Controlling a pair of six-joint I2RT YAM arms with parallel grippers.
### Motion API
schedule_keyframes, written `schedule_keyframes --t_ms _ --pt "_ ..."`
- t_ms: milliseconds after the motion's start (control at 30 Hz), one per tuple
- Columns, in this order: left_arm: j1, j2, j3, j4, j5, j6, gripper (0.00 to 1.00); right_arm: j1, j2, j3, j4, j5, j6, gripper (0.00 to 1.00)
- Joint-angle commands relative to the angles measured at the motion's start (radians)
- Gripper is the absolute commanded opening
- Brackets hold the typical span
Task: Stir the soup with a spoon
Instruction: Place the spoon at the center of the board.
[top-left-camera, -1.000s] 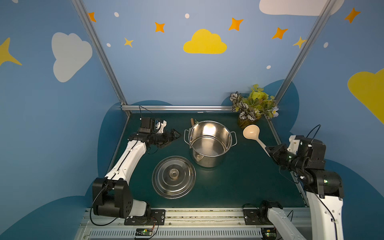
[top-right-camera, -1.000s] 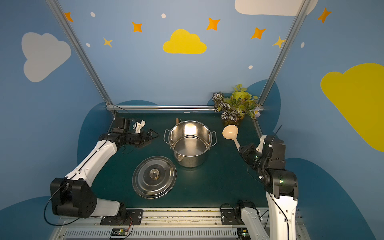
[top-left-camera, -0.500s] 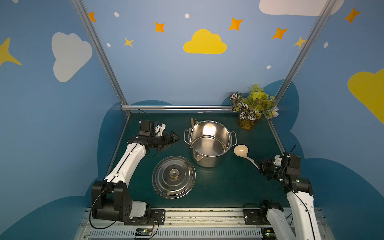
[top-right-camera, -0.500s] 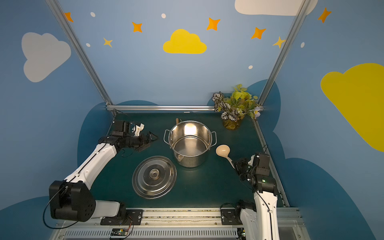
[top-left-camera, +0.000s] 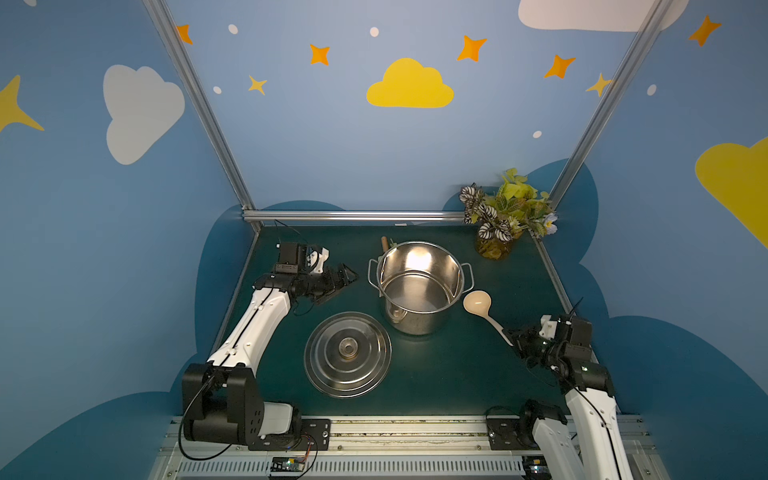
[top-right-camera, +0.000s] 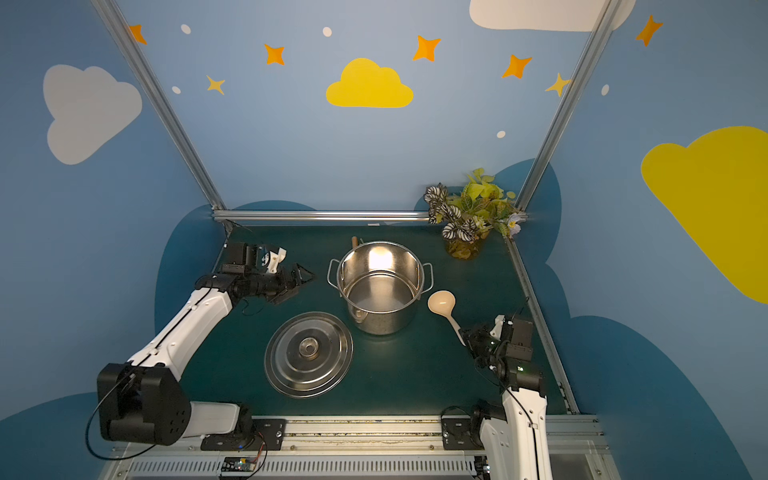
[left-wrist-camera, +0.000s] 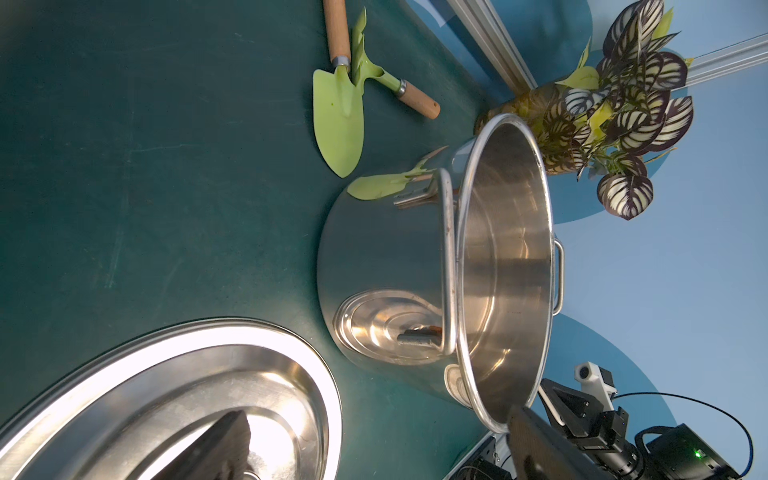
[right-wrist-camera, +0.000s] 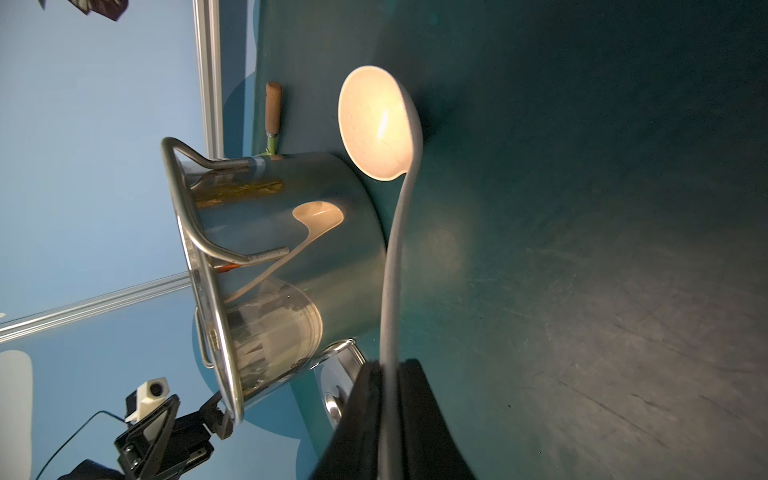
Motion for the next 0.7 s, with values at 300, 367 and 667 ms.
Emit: schedule_keyframes --t_ms 300,367,667 --pt "0.009 -0.019 -0.018 0.018 -0.028 0.014 1.0 0.035 0.038 -0.022 -0.14 0.152 -0.095 0.46" --pt "0.01 -0.017 -0.019 0.018 -0.032 0.015 1.0 0.038 0.036 -0.023 -0.148 0.166 -0.099 0.5" --pt "0.012 -0.014 -0.023 0.024 -0.056 0.02 1.0 0.042 0.032 -0.021 -0.185 0.231 -0.092 0.98"
